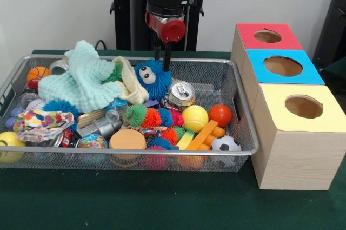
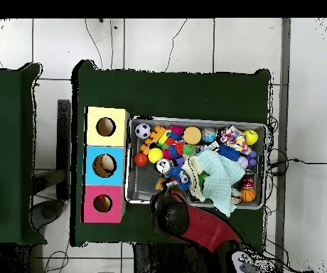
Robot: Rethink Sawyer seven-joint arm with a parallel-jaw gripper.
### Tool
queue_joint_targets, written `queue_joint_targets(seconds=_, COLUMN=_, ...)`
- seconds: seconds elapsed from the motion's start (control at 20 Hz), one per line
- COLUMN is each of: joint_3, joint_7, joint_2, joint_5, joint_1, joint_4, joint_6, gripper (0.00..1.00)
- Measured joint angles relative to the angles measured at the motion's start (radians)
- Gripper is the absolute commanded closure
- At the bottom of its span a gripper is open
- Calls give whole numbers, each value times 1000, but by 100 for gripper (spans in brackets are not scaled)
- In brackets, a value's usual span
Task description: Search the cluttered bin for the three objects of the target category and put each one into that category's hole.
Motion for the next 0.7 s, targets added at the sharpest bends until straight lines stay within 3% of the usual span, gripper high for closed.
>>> queue_joint_targets(seconds=0.7, joint_3=15, joint_7=0, joint_2=8, joint_5=0, joint_1=-22, joint_4=0, joint_6=-30, gripper=0)
